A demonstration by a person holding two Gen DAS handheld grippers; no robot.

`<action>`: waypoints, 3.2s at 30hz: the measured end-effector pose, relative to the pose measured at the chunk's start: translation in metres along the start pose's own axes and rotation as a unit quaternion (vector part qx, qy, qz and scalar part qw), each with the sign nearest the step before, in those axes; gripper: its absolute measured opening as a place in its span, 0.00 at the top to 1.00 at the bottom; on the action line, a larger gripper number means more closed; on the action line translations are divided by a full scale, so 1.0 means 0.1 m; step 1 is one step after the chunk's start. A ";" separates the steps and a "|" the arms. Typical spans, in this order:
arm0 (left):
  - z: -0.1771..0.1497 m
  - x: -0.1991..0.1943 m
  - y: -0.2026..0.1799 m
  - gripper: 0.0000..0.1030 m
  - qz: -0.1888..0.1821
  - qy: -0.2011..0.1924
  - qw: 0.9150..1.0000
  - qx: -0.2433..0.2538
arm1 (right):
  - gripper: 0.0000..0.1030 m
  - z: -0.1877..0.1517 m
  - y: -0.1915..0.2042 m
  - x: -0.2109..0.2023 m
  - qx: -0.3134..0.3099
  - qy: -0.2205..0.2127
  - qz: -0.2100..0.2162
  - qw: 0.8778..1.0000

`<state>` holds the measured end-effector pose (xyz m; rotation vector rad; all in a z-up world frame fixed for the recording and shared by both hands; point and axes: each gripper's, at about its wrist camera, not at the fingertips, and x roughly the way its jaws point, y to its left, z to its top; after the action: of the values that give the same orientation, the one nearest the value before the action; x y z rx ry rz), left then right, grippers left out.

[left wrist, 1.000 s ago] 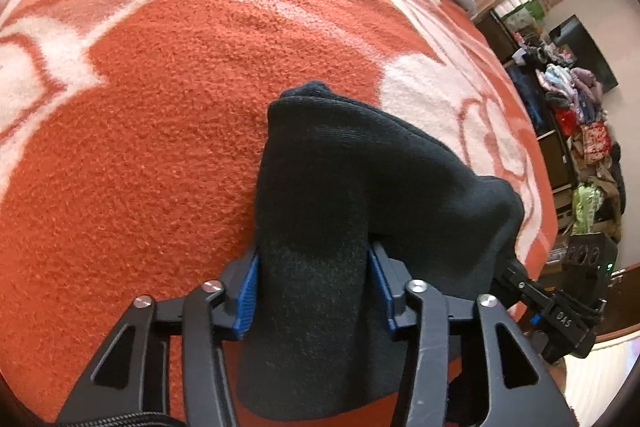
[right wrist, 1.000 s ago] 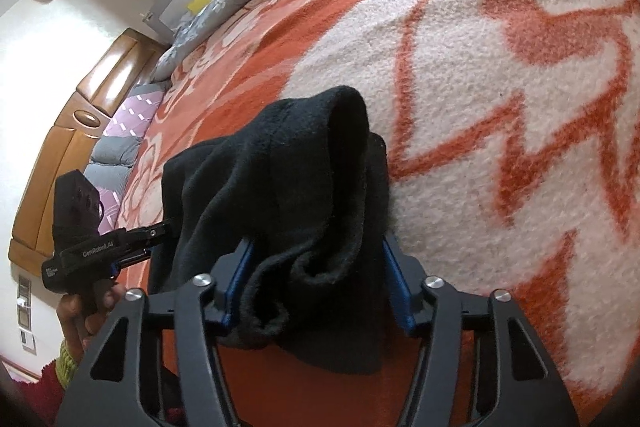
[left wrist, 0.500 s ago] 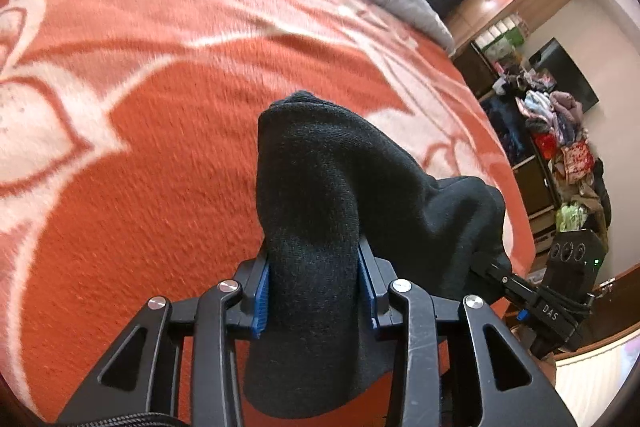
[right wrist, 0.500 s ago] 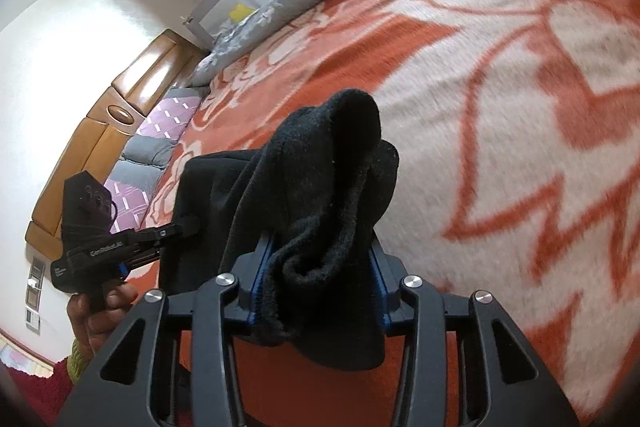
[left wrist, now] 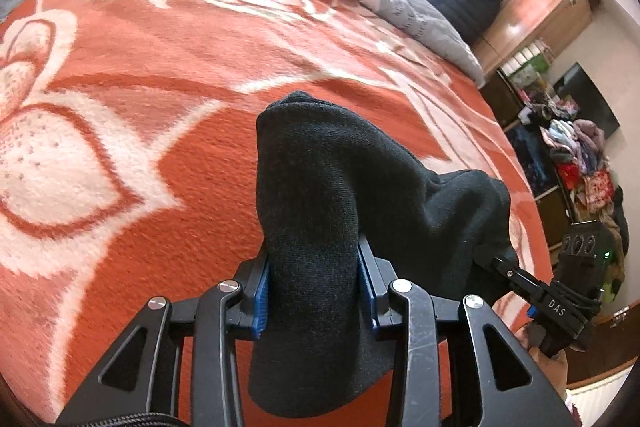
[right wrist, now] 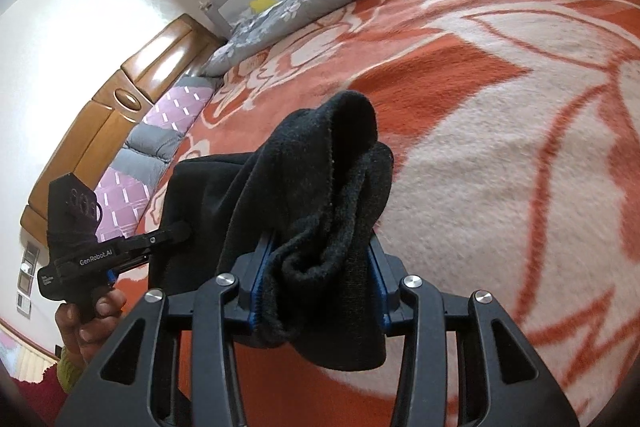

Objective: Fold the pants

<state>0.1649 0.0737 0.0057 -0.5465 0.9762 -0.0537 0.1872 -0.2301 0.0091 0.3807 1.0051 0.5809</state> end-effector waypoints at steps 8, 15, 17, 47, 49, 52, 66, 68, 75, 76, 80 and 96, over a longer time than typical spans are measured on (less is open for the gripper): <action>-0.03 0.22 0.26 0.65 0.021 0.016 0.999 -0.026 | 0.58 0.04 -0.02 0.40 -0.016 0.032 -0.010 0.999; -0.12 0.40 0.37 0.59 0.026 0.030 0.999 -0.035 | 0.49 -0.02 -0.13 0.52 -0.017 0.048 -0.037 0.998; -0.14 0.44 0.38 0.53 0.033 0.029 0.999 -0.031 | 0.48 -0.03 -0.19 0.53 -0.014 0.048 -0.047 0.998; -0.47 0.06 0.17 0.30 0.113 -0.009 0.993 0.030 | 0.28 -0.17 -0.10 0.11 -0.048 0.020 -0.093 0.994; -0.51 -0.01 0.13 0.28 0.117 -0.017 0.992 0.038 | 0.28 -0.21 -0.01 0.05 -0.062 0.013 -0.087 0.994; -0.57 -0.10 0.06 0.27 0.126 -0.028 0.990 0.049 | 0.24 -0.27 0.12 -0.02 -0.084 0.004 -0.082 0.993; -0.85 -0.39 -0.19 0.22 0.166 -0.077 0.980 0.085 | 0.15 -0.55 0.53 -0.11 -0.168 -0.017 -0.096 0.981; -0.89 -0.40 -0.23 0.22 0.171 -0.080 0.978 0.092 | 0.14 -0.57 0.54 -0.11 -0.171 -0.016 -0.095 0.980; -0.97 -0.39 -0.27 0.21 0.180 -0.085 0.975 0.101 | 0.14 -0.66 0.59 -0.13 -0.179 -0.020 -0.097 0.979; -0.98 -0.40 -0.27 0.21 0.180 -0.087 0.975 0.101 | 0.14 -0.66 0.60 -0.13 -0.179 -0.019 -0.096 0.979; -1.03 -0.43 -0.29 0.21 0.186 -0.105 0.971 0.105 | 0.14 -0.73 0.61 -0.13 -0.186 -0.025 -0.100 0.977; -1.23 -0.20 -0.26 0.20 0.215 -0.127 0.961 0.117 | 0.13 -0.94 0.46 -0.05 -0.194 -0.090 -0.125 0.969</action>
<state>0.0606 0.0058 -0.0203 -0.1099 0.8052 0.2811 0.0907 -0.1933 -0.0086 -0.0429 0.7295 0.4906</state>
